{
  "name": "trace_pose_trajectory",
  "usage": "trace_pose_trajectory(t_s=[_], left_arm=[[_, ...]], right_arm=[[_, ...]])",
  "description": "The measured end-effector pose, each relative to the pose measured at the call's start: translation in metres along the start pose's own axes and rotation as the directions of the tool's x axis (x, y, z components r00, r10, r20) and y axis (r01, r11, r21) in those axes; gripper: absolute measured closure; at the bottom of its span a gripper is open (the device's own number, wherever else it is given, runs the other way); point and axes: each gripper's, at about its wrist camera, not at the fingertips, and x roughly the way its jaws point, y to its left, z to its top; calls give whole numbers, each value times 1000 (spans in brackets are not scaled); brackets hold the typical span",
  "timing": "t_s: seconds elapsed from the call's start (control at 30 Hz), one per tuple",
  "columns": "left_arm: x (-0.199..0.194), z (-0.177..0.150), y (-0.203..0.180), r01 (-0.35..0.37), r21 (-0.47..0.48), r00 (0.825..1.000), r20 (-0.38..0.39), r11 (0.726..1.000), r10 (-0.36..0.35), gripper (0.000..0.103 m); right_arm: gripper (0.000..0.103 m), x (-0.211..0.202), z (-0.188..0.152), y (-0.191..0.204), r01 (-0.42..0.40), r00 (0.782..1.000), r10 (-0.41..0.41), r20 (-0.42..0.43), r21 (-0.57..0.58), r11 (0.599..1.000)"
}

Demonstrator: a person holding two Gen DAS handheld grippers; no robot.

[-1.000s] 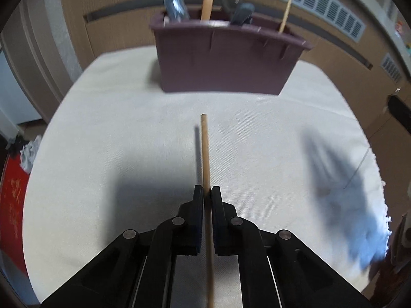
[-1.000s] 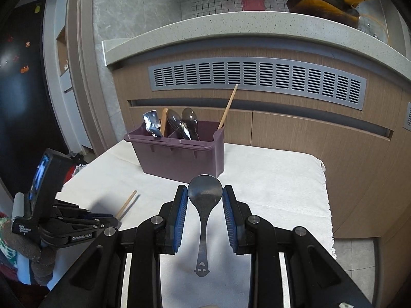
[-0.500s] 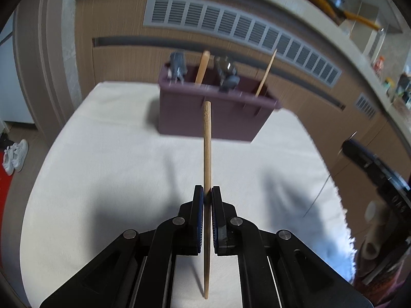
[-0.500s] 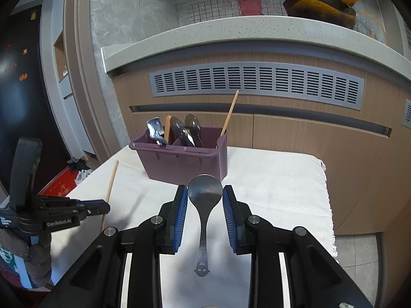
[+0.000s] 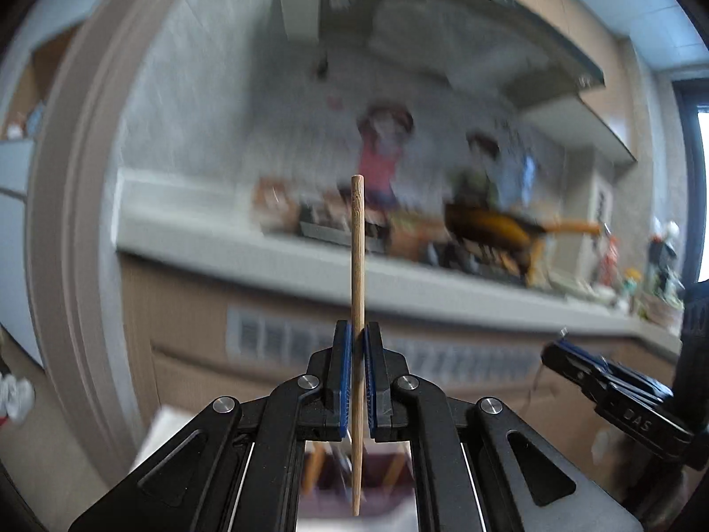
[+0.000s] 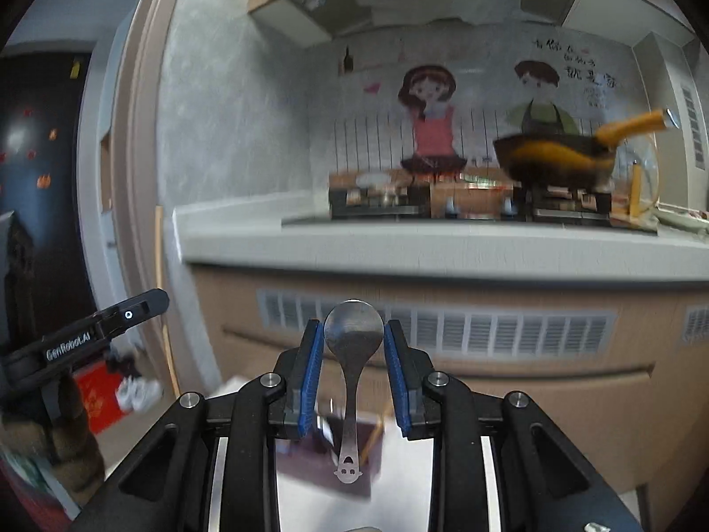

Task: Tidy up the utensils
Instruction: 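Carry the chopstick with left gripper while right gripper carries metal spoon into caddy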

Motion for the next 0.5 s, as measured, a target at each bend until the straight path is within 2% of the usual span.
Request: trace_pose_trajectory(t_s=[0.07, 0.17, 0.27, 0.4, 0.5], left_arm=[[13, 1, 7, -37, -6, 997, 62, 999, 38, 97], [35, -9, 20, -54, -37, 995, 81, 998, 57, 97], [57, -27, 34, -46, -61, 998, 49, 997, 49, 97], [83, -51, 43, -64, -38, 998, 13, 997, 65, 97], [97, -69, 50, -51, -43, 998, -31, 998, 49, 97]], right_arm=[[77, 14, 3, -2, 10, 1000, -10, 12, 9, 1000], [77, 39, -5, -6, 1, 1000, 0, -14, 27, 1000], [77, 62, -19, -8, -6, 999, 8, -50, 39, 999], [77, 91, -39, -8, 0, 995, 3, -102, 24, 1000], [77, 109, -54, -11, 0, 990, 5, -141, 34, 999]])
